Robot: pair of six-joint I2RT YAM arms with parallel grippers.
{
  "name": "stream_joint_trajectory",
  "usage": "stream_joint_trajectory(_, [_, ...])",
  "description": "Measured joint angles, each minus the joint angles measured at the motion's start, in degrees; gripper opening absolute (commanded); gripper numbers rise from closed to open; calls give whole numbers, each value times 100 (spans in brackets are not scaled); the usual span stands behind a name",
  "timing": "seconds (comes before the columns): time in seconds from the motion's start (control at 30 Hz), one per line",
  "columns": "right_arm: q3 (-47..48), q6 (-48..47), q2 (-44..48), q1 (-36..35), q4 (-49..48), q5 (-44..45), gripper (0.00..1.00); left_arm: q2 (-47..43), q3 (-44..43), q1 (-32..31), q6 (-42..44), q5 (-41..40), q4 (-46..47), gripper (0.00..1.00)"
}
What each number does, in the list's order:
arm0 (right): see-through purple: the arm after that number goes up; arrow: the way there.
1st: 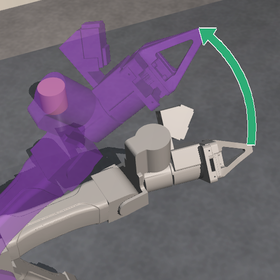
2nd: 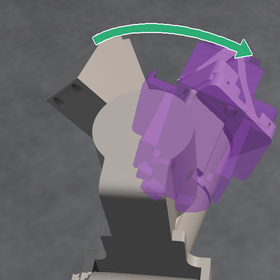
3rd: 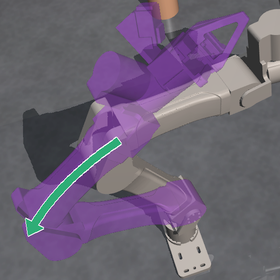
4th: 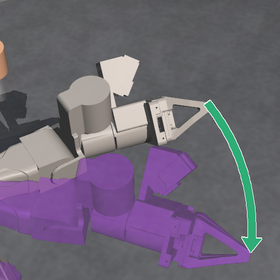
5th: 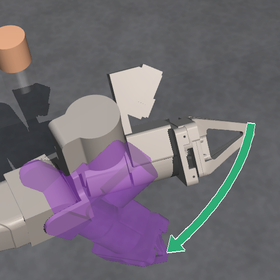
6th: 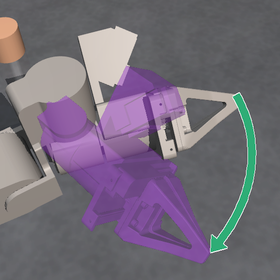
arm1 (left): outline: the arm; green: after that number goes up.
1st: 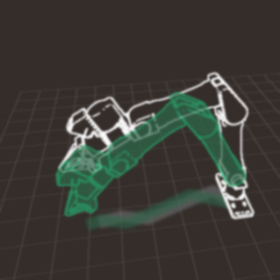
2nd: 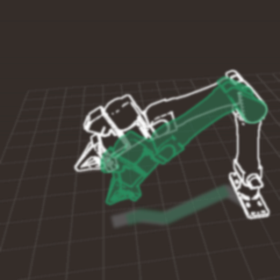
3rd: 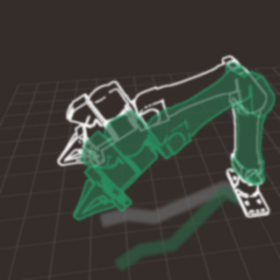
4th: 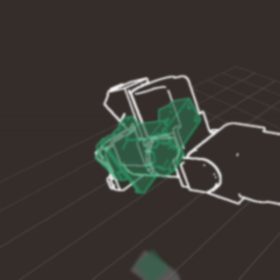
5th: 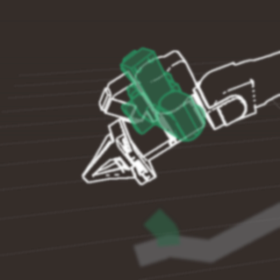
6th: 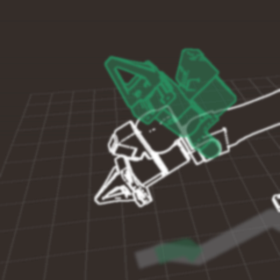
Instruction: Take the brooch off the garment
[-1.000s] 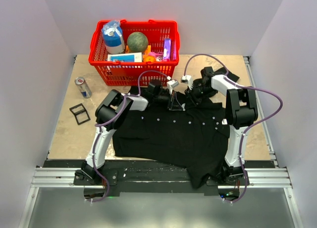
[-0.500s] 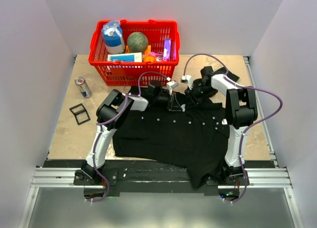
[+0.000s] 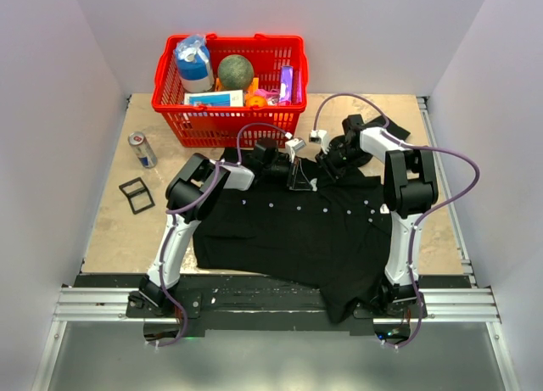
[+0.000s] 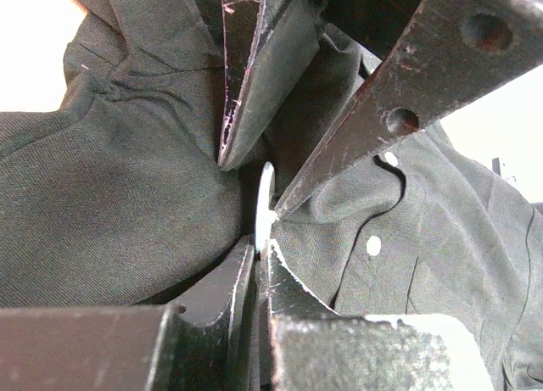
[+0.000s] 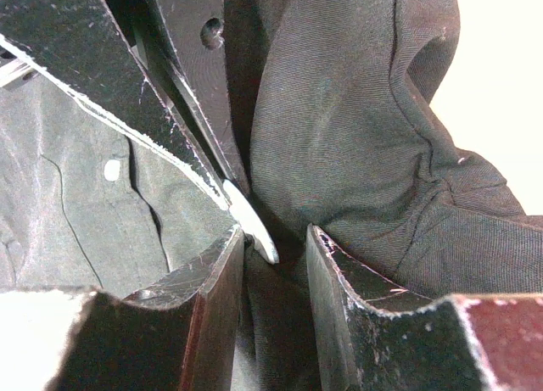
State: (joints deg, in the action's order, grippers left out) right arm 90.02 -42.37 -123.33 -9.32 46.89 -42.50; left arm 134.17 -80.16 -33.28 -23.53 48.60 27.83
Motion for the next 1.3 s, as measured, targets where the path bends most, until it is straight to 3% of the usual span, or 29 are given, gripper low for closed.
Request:
stream_joint_trajectory(0.73, [492, 592, -439, 160, 267, -391, 43, 35, -22, 70, -94, -39, 24, 0])
stream_joint_trajectory(1.3, [686, 741, -605, 258, 428, -498, 39, 85, -74, 70, -98, -35, 42, 0])
